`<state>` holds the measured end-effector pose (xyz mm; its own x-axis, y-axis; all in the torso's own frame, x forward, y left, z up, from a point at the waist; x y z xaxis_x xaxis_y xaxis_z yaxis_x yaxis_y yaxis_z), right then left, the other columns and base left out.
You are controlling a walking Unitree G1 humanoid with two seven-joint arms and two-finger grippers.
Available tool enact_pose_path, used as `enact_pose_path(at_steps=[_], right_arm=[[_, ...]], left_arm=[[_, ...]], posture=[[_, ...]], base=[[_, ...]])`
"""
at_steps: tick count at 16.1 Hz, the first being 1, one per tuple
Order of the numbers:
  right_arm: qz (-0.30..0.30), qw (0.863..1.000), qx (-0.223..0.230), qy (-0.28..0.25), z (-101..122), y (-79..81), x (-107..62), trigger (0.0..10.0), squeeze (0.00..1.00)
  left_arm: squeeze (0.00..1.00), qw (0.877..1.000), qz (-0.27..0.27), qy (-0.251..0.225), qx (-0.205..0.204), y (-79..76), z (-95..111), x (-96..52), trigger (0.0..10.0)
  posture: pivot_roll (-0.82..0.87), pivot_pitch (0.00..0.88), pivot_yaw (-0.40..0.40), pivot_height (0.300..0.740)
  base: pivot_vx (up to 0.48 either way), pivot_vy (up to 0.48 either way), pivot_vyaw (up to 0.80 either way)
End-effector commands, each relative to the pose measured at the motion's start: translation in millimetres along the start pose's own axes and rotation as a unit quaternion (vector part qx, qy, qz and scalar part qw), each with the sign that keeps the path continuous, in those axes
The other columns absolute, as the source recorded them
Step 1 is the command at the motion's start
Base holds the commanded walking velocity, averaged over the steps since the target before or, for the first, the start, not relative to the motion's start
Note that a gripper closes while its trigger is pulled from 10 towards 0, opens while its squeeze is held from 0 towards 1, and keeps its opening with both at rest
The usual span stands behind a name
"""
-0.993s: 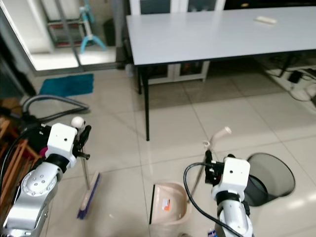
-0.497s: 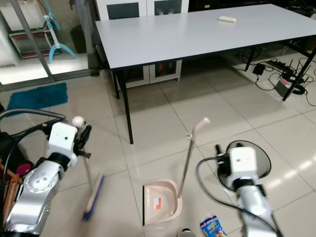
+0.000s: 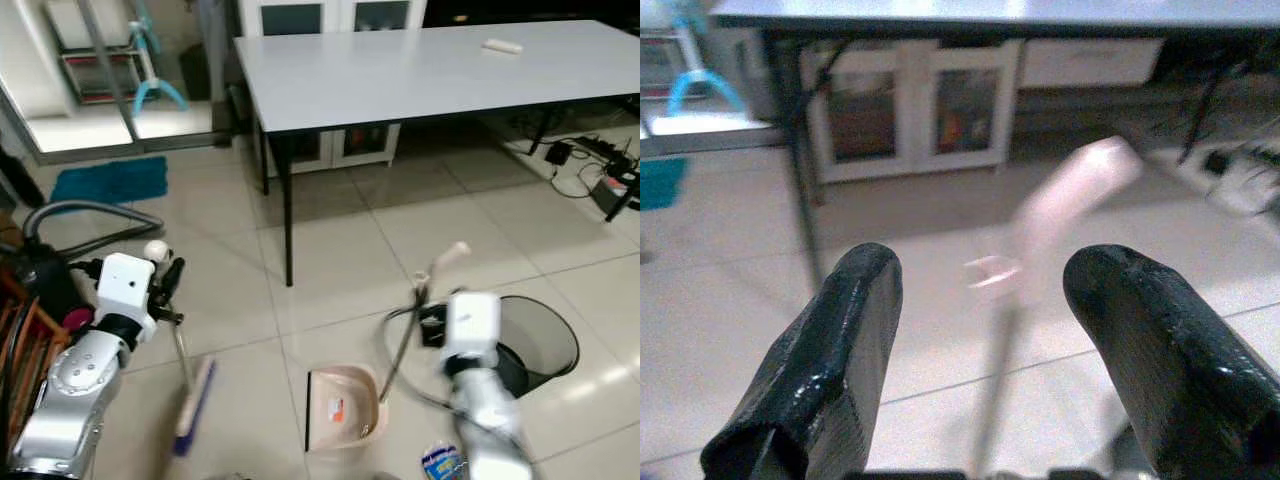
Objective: Sweep floor
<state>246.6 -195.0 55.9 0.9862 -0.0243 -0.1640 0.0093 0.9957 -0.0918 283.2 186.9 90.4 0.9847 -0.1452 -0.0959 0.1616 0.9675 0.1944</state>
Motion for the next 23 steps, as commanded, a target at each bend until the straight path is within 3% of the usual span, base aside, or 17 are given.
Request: enact_pose_path(at_steps=[1, 5, 9, 13, 16, 19, 23], right_arm=[[-0.014, 1.000, 0.002, -0.010, 6.6, -5.8, -1.4, 10.0, 0.00], [-0.035, 0.999, 0.015, 0.007, 3.0, -4.3, -8.6, 10.0, 0.00], [-0.049, 0.998, 0.032, 0.039, 0.6, -6.7, -3.8, 10.0, 0.00], [-0.029, 0.999, -0.023, 0.033, 4.8, 5.4, 1.0, 10.0, 0.00], [-0.037, 0.998, -0.020, 0.036, 6.0, 0.5, 4.3, 10.0, 0.00], [-0.038, 0.999, -0.029, 0.023, 11.9, 0.2, 7.8, 10.0, 0.00], [-0.054, 0.998, -0.009, 0.017, 16.1, -2.3, 9.7, 10.0, 0.00]], left_arm=[[0.00, 1.000, 0.000, -0.018, 0.011, -0.8, 9.0, 4.8, 10.0], [0.00, 1.000, -0.011, -0.019, 0.016, -3.4, 11.3, 10.4, 10.0], [0.00, 1.000, -0.008, -0.017, 0.018, -3.1, 11.1, 11.3, 10.0], [0.00, 1.000, 0.013, -0.013, 0.018, 0.4, 11.0, 13.3, 10.0], [0.00, 0.999, 0.039, -0.013, -0.012, 4.1, 12.8, 13.4, 10.0], [0.00, 0.998, 0.059, -0.009, 0.000, 6.7, 11.7, 13.0, 10.0], [0.00, 0.998, 0.052, -0.019, -0.016, 4.1, 14.1, 16.1, 10.0]], posture=[[-0.04, 0.020, 0.054, 0.740], [-0.05, 0.023, 0.067, 0.740], [-0.05, 0.022, 0.064, 0.740], [-0.04, 0.011, 0.056, 0.740], [-0.04, 0.000, 0.035, 0.740], [-0.04, 0.000, 0.036, 0.740], [-0.05, 0.000, 0.035, 0.740]], base=[[0.000, 0.341, 0.00], [0.000, 0.377, 0.00], [0.000, 0.388, 0.00], [0.000, -0.339, 0.00], [0.000, -0.160, 0.00], [0.000, 0.000, 0.00], [0.000, 0.000, -0.13]])
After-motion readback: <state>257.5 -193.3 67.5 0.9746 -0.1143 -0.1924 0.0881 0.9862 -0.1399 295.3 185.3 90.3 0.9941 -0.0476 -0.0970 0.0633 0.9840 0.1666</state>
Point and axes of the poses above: a point about 5 cm out from each wrist's last joint towards the gripper, its own x axis pointing out of the wrist towards the gripper, its own z axis along the axis of the wrist's last joint, y = z × x, the point moved 2 cm from there along x, pointing out of the wrist towards the gripper, and after that the axes turned 3 degrees about -x, right-handed, at the moved point
